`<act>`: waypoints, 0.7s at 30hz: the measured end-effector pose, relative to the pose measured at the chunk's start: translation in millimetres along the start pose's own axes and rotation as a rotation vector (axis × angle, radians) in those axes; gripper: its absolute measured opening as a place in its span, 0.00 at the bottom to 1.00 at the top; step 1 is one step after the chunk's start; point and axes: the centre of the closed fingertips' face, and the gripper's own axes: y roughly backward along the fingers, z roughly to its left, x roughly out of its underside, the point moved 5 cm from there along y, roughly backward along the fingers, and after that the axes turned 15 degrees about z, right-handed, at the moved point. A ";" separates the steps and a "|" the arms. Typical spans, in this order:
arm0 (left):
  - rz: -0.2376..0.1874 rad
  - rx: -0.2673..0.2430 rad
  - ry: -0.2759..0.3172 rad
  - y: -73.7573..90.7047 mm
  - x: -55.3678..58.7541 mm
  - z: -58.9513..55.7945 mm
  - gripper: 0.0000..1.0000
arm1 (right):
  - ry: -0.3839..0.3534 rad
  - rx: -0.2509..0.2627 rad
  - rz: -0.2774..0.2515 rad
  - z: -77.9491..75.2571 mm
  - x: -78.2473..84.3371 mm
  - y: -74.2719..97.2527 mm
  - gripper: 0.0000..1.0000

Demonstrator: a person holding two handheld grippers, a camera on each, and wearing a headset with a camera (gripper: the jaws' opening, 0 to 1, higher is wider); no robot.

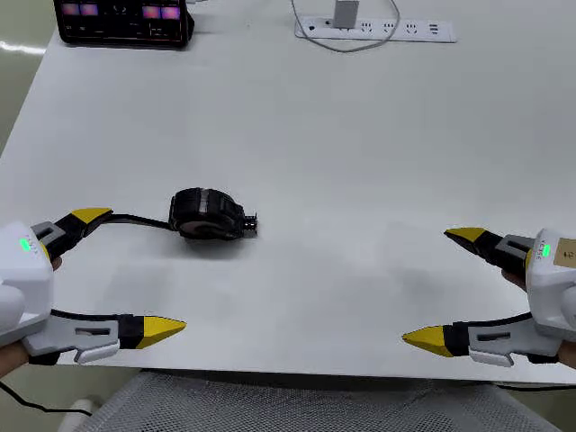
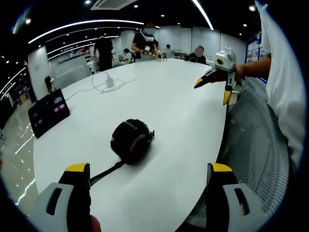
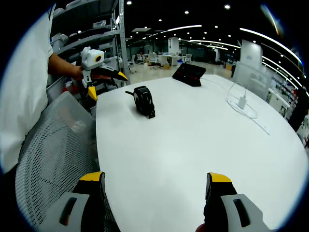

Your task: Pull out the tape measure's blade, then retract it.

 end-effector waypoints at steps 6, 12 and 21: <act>0.002 -0.003 0.002 0.3 0.3 0.8 0.98 | 0.003 -0.001 0.003 -0.6 0.6 -1.4 0.85; -0.002 0.001 -0.003 -2.0 -3.2 3.2 0.98 | 0.011 -0.006 0.005 -1.2 -3.7 -6.5 0.85; -0.007 0.000 -0.021 -5.5 -9.0 9.6 0.98 | 0.041 -0.010 0.002 -6.9 -15.9 -12.1 0.85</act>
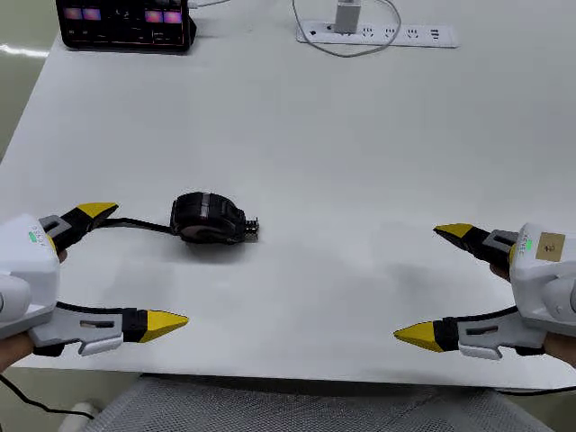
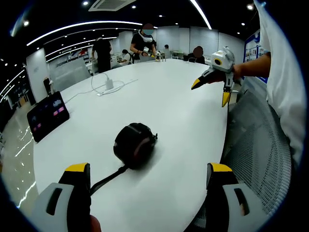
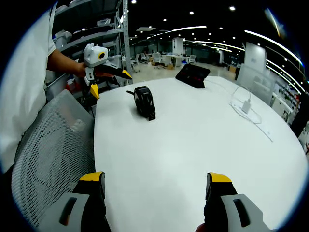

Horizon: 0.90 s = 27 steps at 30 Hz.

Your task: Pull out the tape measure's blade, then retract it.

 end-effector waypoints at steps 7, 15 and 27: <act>-0.007 0.001 -0.014 -7.6 -6.7 2.2 0.98 | 0.016 -0.013 -0.005 -5.0 -7.8 -8.3 0.85; -0.008 0.014 -0.033 -13.8 -13.9 6.7 0.98 | 0.025 -0.018 -0.014 -13.1 -14.2 -14.4 0.84; -0.013 0.018 -0.069 -23.8 -26.0 14.4 0.97 | 0.067 -0.039 -0.013 -22.1 -28.9 -27.4 0.83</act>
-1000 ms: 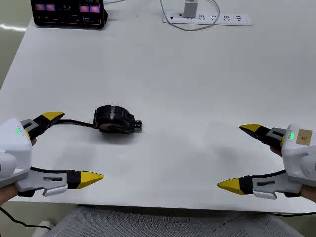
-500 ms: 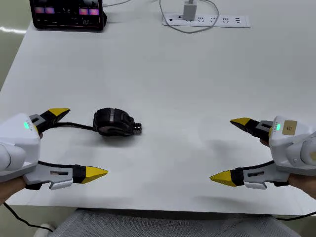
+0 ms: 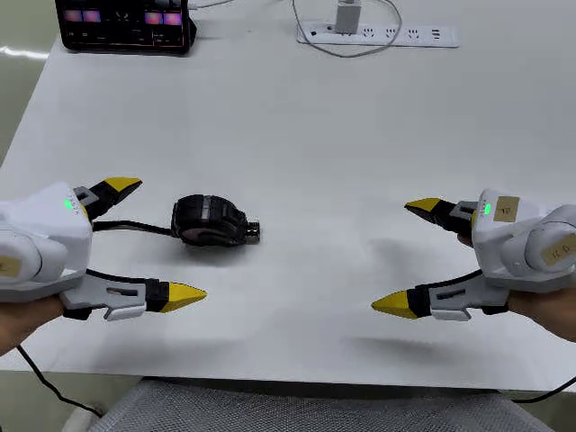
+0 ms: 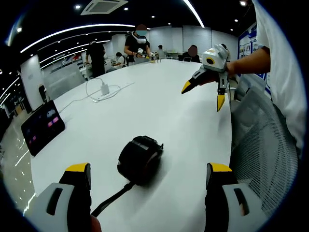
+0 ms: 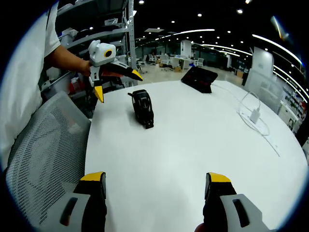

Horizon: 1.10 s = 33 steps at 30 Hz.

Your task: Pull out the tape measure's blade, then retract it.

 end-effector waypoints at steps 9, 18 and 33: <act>0.015 -0.001 -0.038 -8.9 -6.2 7.5 0.96 | 0.029 0.000 -0.009 -12.0 -13.2 -6.5 0.82; 0.030 0.020 -0.064 -19.9 -11.7 8.1 0.94 | 0.059 -0.012 -0.001 -13.0 -23.9 -14.7 0.82; 0.062 0.030 -0.121 -30.7 -16.4 19.8 0.86 | 0.109 -0.042 0.018 -21.6 -38.1 -25.9 0.80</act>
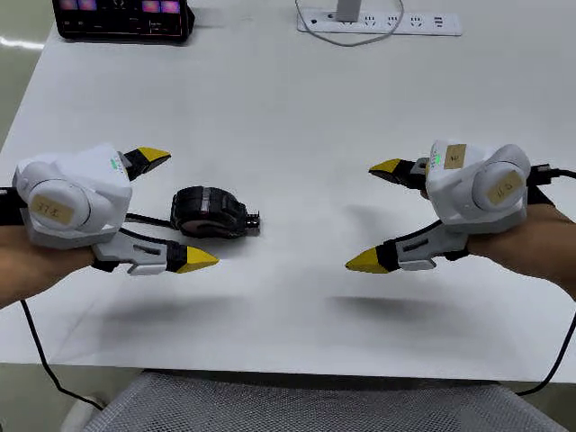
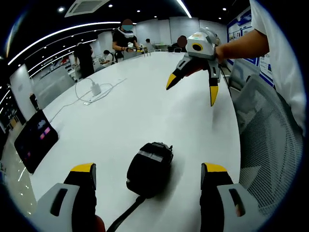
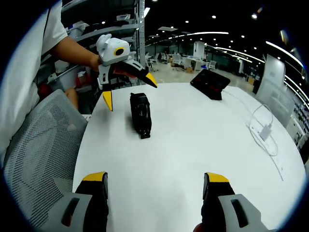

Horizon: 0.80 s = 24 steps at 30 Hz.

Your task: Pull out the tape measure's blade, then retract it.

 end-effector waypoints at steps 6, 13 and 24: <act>0.020 0.008 -0.025 -2.0 -1.0 6.6 0.84 | 0.016 -0.012 0.004 -2.4 -5.8 -4.7 0.79; 0.042 0.020 -0.049 -4.9 0.8 9.2 0.80 | 0.030 -0.030 0.006 -3.6 -12.9 -10.0 0.79; 0.084 0.056 -0.086 -9.1 3.2 10.6 0.73 | 0.048 -0.059 0.009 -1.7 -22.5 -19.9 0.79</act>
